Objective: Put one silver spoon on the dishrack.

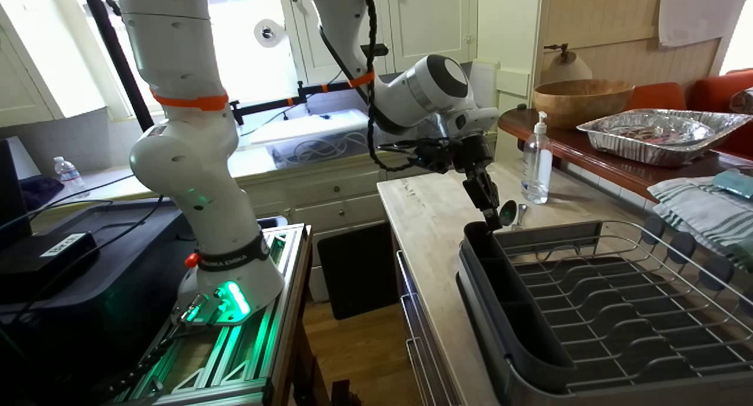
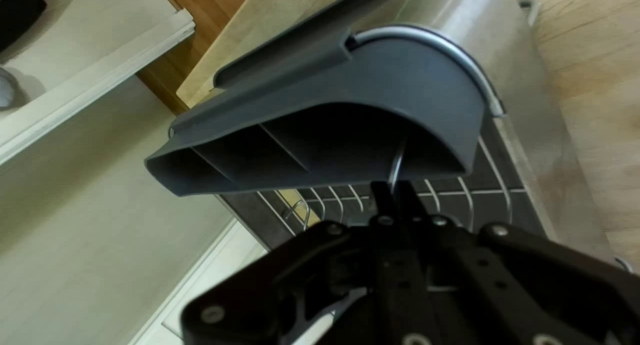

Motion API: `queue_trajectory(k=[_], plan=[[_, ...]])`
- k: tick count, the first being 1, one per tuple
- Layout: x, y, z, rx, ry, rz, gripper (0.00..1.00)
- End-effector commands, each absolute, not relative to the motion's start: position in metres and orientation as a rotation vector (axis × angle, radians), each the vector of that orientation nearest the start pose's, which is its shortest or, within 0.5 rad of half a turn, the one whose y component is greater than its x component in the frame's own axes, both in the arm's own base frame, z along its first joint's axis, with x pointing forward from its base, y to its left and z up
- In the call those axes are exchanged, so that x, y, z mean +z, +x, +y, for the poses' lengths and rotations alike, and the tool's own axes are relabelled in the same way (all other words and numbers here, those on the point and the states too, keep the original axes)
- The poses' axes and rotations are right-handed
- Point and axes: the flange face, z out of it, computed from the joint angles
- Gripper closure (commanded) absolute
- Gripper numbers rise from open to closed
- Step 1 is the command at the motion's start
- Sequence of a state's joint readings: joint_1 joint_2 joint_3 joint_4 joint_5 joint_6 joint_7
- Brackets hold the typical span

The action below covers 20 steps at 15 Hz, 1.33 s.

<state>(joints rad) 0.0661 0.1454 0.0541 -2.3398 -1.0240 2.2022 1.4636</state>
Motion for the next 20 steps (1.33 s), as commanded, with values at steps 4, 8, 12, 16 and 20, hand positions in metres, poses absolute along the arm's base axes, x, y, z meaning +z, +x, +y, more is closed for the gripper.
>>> queue_trajectory(k=[4,8,12,16,20], plan=[[0.242,0.499,0.049,0.423,2.377,-0.740,0.69],[0.236,0.498,0.062,0.441,2.399,-0.741,0.39],[0.236,0.498,0.068,0.470,2.416,-0.756,0.10],[0.241,0.496,0.070,0.507,2.425,-0.801,0.00],[0.245,0.494,0.070,0.541,2.441,-0.862,0.00]])
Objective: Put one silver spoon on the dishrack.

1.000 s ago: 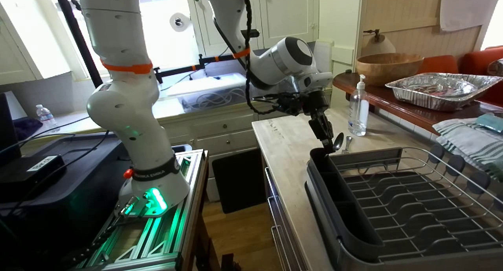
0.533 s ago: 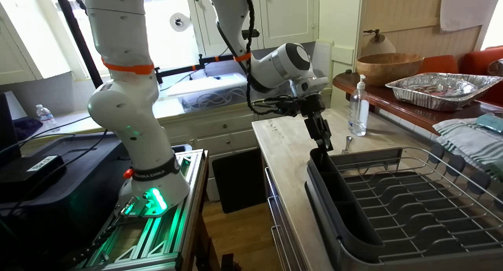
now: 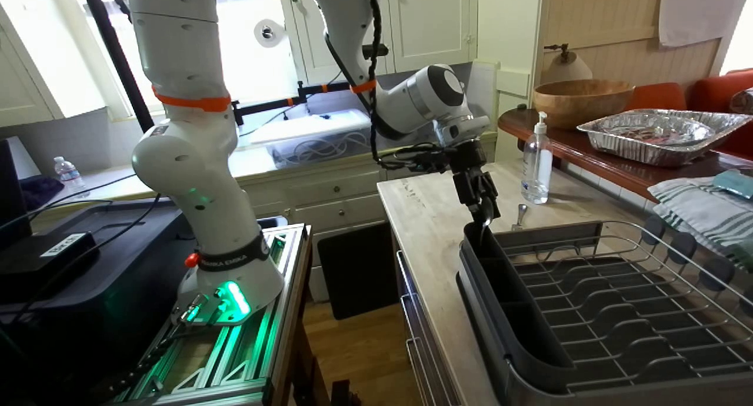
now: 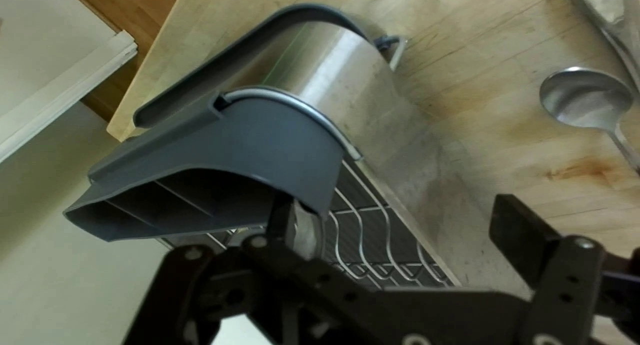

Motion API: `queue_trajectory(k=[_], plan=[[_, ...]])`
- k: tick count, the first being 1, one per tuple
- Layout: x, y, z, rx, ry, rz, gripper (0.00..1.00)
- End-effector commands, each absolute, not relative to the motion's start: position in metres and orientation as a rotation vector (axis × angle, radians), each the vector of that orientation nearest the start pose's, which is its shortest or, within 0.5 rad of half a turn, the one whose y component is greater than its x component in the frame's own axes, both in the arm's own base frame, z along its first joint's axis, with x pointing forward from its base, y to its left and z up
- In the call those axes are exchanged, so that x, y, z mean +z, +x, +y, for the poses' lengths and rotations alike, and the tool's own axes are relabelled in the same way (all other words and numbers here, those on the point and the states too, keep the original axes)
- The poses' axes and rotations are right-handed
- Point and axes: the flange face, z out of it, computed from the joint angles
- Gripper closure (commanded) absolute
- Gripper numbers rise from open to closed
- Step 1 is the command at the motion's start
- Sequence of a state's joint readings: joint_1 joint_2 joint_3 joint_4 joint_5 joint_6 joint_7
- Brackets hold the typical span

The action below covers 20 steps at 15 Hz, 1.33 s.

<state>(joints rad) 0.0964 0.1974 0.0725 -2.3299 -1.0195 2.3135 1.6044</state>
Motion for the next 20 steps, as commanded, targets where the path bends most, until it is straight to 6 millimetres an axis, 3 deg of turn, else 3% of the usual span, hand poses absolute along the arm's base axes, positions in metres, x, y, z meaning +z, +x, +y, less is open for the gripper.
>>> queue_trajectory(k=[1,4,9,10,11,12,20], plan=[[0.246,0.495,0.071,0.547,2.446,-0.867,0.00],[0.249,0.495,0.075,0.572,2.461,-0.863,0.04],[0.257,0.491,0.086,0.623,2.491,-0.875,0.02],[0.256,0.492,0.089,0.624,2.512,-0.872,0.09],[0.255,0.493,0.091,0.619,2.527,-0.874,0.26],[0.254,0.493,0.092,0.619,2.540,-0.875,0.29],[0.244,0.482,0.089,0.552,2.579,-0.911,0.92]])
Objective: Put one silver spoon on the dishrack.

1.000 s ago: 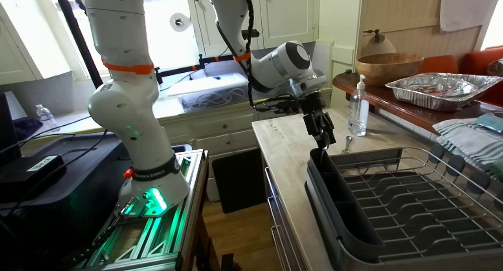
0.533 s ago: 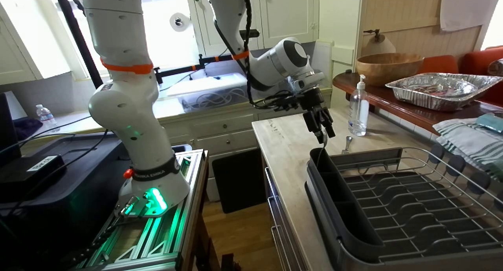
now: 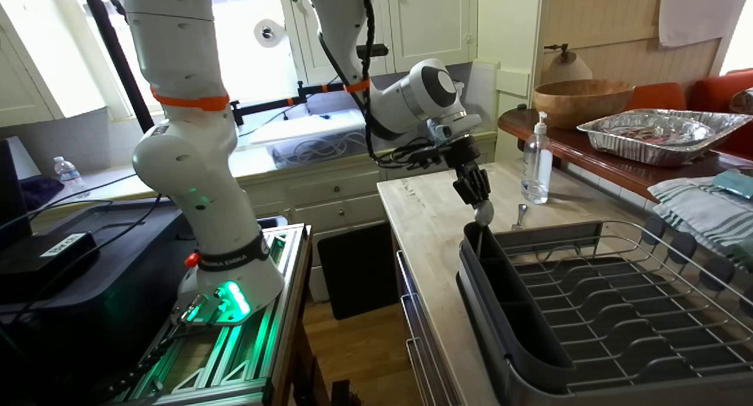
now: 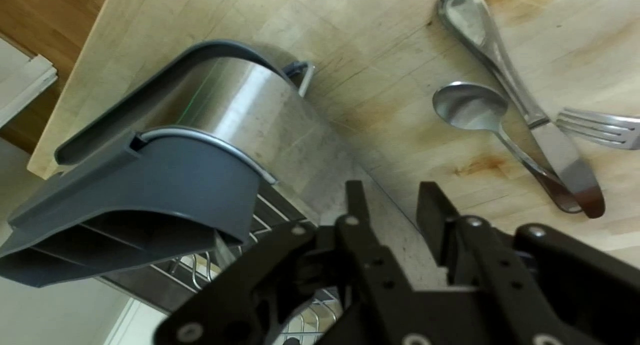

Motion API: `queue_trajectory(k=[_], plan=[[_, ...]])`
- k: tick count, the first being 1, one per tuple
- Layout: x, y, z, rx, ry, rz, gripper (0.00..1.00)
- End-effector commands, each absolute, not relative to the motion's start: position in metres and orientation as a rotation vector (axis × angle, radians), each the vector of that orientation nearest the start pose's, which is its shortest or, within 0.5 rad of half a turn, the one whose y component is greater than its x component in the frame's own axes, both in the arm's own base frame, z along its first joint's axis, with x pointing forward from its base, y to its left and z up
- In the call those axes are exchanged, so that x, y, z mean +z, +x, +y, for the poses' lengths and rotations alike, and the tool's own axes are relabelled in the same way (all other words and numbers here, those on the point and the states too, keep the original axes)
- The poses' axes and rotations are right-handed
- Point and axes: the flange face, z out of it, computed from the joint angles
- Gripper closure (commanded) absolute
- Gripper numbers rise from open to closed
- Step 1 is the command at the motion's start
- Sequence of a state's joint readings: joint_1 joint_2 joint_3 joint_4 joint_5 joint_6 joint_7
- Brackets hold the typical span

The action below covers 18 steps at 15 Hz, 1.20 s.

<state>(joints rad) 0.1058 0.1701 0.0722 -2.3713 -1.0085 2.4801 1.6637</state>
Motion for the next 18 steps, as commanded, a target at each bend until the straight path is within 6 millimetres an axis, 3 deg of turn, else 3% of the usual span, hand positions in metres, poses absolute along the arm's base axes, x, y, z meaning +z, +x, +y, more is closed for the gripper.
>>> queue_trajectory(k=[1,6,12,18], plan=[[0.243,0.479,0.087,-0.675,-3.227,1.160,0.98],[0.236,0.464,0.077,-0.598,-3.248,1.249,1.00],[0.241,0.461,0.059,-0.705,-3.289,1.251,1.00],[0.241,0.445,0.051,-0.647,-3.285,1.334,1.00]])
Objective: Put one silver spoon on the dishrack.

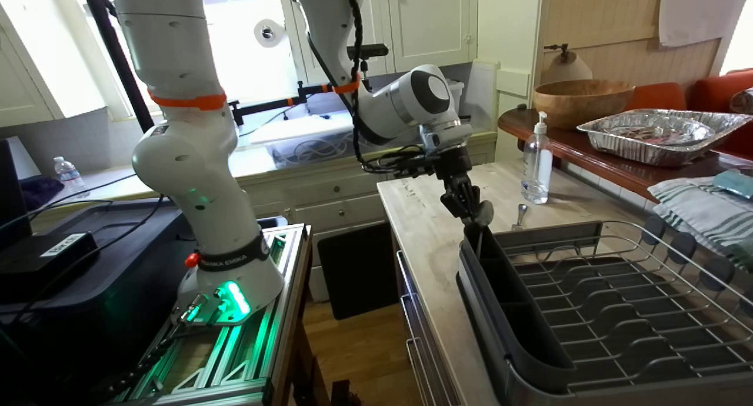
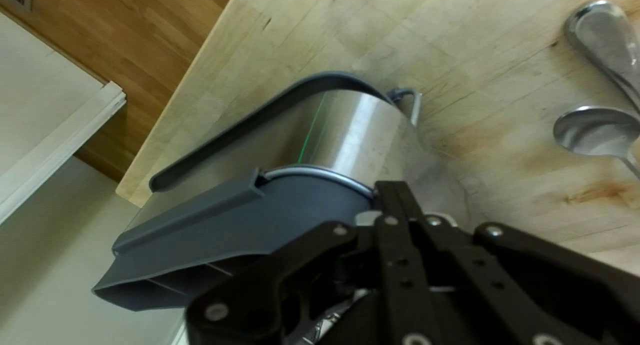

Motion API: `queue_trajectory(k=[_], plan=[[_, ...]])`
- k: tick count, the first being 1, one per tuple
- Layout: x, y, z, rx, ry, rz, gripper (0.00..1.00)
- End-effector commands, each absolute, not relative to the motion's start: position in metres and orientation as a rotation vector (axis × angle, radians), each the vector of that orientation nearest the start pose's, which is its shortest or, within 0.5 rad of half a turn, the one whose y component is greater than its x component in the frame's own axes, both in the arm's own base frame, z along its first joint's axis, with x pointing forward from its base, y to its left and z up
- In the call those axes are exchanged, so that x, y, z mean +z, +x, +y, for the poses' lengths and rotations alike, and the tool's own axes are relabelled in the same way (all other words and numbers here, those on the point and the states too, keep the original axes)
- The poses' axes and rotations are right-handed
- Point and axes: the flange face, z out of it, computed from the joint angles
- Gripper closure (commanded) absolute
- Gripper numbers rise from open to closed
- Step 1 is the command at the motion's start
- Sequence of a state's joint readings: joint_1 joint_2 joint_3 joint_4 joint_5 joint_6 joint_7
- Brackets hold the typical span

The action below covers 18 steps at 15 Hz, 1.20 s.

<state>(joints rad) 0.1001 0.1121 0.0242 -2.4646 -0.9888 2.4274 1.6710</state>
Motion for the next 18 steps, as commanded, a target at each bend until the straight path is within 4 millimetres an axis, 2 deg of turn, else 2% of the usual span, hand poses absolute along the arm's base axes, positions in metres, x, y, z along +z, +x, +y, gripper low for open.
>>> queue_trajectory(k=[1,8,11,13,18], plan=[[0.241,0.440,0.049,-0.637,-3.271,1.363,1.00],[0.247,0.416,0.025,-0.707,-3.170,1.584,1.00],[0.250,0.416,0.014,-0.810,-3.161,1.612,1.00],[0.251,0.418,0.015,-0.843,-3.168,1.586,1.00],[0.247,0.425,0.029,-0.792,-3.225,1.412,1.00]])
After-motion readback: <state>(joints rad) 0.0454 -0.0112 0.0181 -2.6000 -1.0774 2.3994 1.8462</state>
